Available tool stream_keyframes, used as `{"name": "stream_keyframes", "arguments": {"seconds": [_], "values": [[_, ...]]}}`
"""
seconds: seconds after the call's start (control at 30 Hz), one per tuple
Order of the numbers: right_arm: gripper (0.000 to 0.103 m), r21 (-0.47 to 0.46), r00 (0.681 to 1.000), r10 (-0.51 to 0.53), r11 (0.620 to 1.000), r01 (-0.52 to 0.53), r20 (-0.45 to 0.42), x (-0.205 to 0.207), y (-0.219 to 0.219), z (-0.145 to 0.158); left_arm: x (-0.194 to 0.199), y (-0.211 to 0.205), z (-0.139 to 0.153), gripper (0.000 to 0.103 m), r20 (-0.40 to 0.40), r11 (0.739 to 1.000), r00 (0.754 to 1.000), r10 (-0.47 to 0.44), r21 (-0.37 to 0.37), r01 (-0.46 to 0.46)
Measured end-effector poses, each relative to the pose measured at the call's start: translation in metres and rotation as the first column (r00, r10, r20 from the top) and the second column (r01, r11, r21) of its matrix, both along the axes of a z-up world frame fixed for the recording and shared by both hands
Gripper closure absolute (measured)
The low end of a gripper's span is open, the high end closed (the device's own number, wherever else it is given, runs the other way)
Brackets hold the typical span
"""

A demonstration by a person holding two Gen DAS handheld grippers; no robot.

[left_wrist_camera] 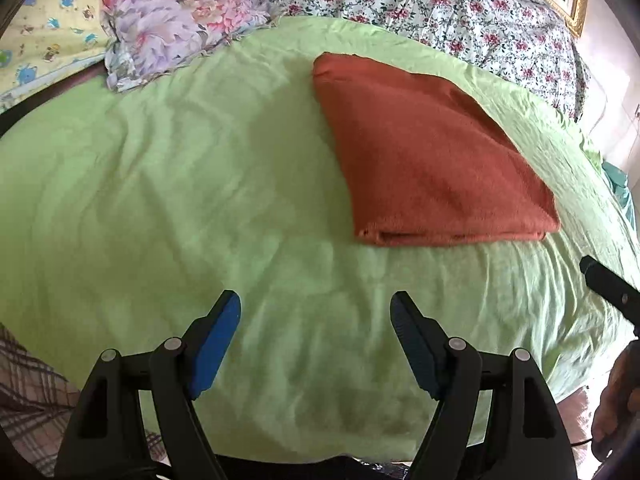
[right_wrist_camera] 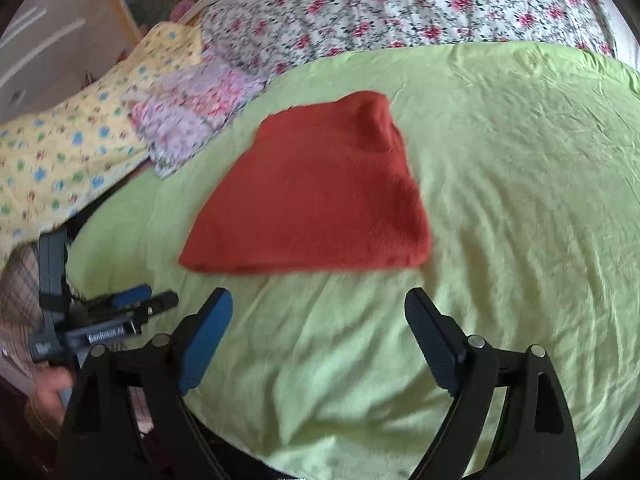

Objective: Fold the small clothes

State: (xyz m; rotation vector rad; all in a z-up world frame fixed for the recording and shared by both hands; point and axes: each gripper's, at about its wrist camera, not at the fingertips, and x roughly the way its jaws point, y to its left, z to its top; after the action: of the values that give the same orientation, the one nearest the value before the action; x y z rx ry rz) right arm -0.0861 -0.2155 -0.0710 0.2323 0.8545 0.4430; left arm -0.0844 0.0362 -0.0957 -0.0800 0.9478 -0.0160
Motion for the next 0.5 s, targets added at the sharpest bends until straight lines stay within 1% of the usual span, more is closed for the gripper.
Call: {"name": "stream_keyframes", "arguments": {"seconds": [0.07, 0.23, 0.33, 0.43, 0.5], "values": [[0.014, -0.027, 1.0, 0.006, 1.0, -0.006, 0.002, -0.006, 0.006, -0.003, -0.003, -0.002, -0.001, 0.024, 0.001, 1.0, 1.0, 0.0, 0.02, 0.0], [0.013, -0.054, 0.999, 0.027, 0.998, -0.026, 0.022, -0.015, 0.015, -0.005, -0.007, -0.004, -0.001, 0.023, -0.001, 1.0, 1.0, -0.005, 0.023, 0.005], [0.009, -0.093, 0.999, 0.025, 0.995, -0.021, 0.039, -0.017, 0.017, -0.006, -0.007, -0.003, 0.002, 0.021, 0.0, 0.999, 1.0, -0.005, 0.042, 0.005], [0.008, -0.1, 0.998, 0.029, 0.995, -0.024, 0.047, -0.015, 0.018, -0.002, -0.001, -0.001, 0.007, 0.02, -0.004, 0.999, 1.0, -0.003, 0.052, 0.003], [0.008, -0.09, 0.997, 0.038, 0.995, -0.031, 0.07, -0.013, 0.018, 0.006, 0.005, 0.0, 0.015, 0.02, 0.007, 0.998, 1.0, -0.001, 0.06, 0.001]]}}
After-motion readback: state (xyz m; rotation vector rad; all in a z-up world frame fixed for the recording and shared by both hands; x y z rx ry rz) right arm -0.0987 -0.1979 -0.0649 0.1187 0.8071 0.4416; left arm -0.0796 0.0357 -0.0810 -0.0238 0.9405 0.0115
